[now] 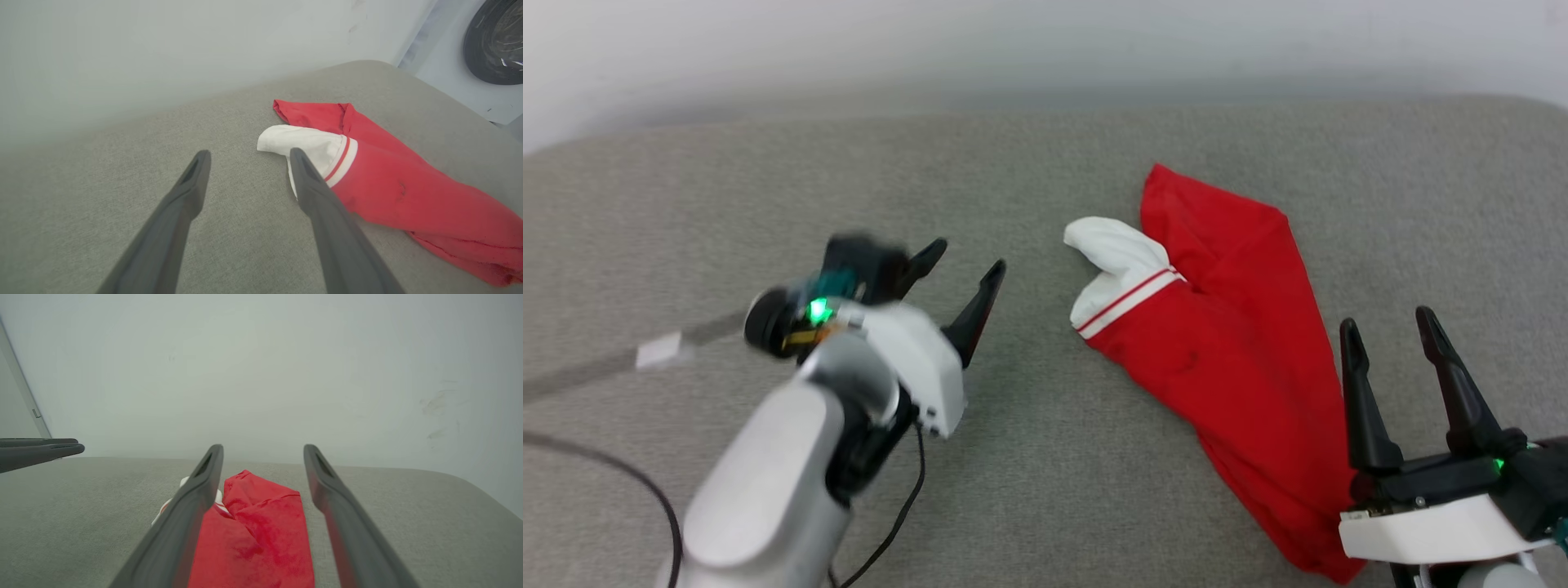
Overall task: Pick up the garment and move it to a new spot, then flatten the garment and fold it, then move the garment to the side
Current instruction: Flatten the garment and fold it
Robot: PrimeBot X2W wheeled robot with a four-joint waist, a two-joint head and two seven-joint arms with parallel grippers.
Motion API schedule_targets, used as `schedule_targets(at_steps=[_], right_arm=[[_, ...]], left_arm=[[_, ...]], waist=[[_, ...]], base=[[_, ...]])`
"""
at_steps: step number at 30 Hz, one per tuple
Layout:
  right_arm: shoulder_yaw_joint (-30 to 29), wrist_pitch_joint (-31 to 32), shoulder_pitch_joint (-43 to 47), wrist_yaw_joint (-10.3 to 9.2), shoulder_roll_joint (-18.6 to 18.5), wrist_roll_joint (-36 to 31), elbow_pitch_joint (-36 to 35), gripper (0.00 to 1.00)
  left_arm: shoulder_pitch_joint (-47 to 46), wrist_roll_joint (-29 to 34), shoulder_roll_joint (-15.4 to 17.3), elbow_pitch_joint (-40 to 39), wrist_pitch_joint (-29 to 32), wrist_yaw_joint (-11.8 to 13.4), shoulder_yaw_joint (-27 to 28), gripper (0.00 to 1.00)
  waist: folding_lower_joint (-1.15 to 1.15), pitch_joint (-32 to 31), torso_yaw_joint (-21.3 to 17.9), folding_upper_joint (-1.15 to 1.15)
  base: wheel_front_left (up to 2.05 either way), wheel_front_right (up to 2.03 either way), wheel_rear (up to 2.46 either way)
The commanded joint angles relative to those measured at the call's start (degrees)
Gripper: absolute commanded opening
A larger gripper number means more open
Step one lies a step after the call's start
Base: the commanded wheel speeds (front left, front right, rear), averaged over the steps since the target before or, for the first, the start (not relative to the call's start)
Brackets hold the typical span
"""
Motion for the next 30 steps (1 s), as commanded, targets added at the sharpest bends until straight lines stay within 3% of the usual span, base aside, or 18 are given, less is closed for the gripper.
schedule_targets(at_steps=[1, 6, 13, 19, 30], right_arm=[[0.2, -0.1, -1.3, -0.04, 0.1, 0.3, -0.1, 1.00], [0.7, -0.1, -3.2, -0.04, 0.1, 0.9, 0.2, 1.00], [2.0, -0.1, -4.9, -0.04, 0.1, 2.2, 0.5, 1.00], [2.7, -0.1, -6.2, -0.04, 0.1, 3.5, 0.6, 1.00], [3.3, -0.1, -7.6, -0.04, 0.1, 4.9, 0.9, 1.00]], left_arm=[[-3.6, -2.5, 0.6, 0.9, 5.5, -0.3, -1.6, 1.00], [-14.7, -11.7, 3.0, 2.6, 24.8, -0.3, -5.9, 1.00], [-25.1, -16.5, 4.5, 6.1, 39.3, -0.4, -11.0, 1.00], [-28.6, -17.5, 4.3, 10.0, 43.9, -0.4, -14.3, 1.00], [-27.8, -18.2, 5.5, 13.1, 45.2, -0.4, -22.3, 1.00]], waist=[[-0.01, 2.5, -1.8, 0.00], [-0.01, 5.6, -4.5, 0.00], [-0.01, 9.9, -8.0, 0.00], [-0.01, 12.7, -10.2, 0.00], [-0.01, 15.6, -12.0, 0.00]], base=[[0.00, 0.00, 0.00], [0.00, 0.00, 0.00], [0.00, 0.00, 0.00], [0.00, 0.00, 0.00], [0.00, 0.00, 0.00]])
